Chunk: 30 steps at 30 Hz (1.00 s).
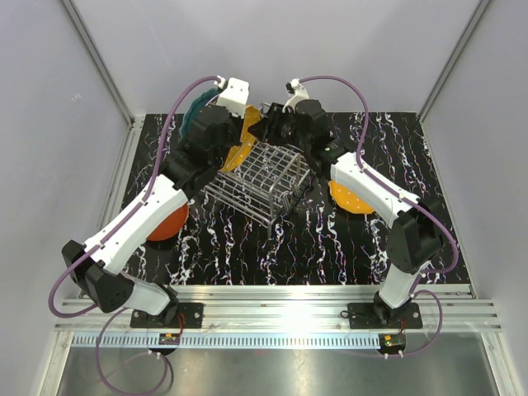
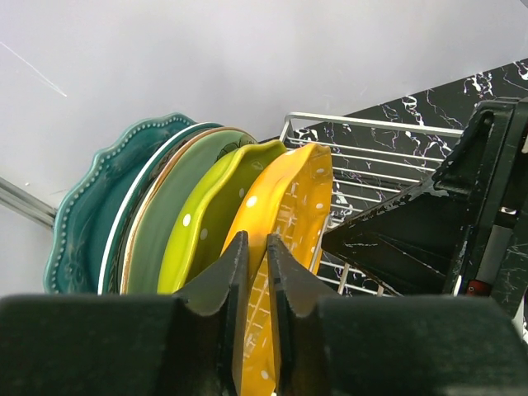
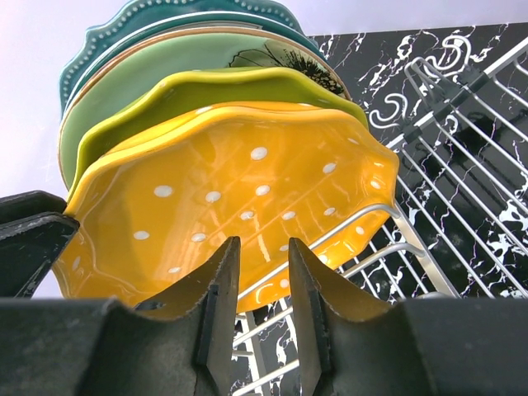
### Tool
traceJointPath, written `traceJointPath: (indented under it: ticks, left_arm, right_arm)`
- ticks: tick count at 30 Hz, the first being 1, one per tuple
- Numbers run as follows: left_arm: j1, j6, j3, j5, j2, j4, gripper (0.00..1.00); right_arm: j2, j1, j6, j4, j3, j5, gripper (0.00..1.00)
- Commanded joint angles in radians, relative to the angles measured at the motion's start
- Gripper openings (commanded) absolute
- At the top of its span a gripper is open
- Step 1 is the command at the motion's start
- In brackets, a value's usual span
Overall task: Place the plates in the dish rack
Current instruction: Insert the plate into the dish rack
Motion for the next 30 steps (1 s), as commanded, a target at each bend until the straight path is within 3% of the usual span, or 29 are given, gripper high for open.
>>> traceJointPath:
  ticks: [1, 30]
  left_arm:
    - [0.007, -0.035, -0.016, 0.002, 0.013, -0.116, 0.17]
    - [0.024, 0.04, 0.149, -0.057, -0.12, -0.174, 0.72]
  right_arm:
    - [-0.045, -0.006, -0.011, 0.01, 0.034, -0.029, 0.37]
    - [0.004, -0.006, 0.012, -0.165, 0.204, -0.101, 0.41]
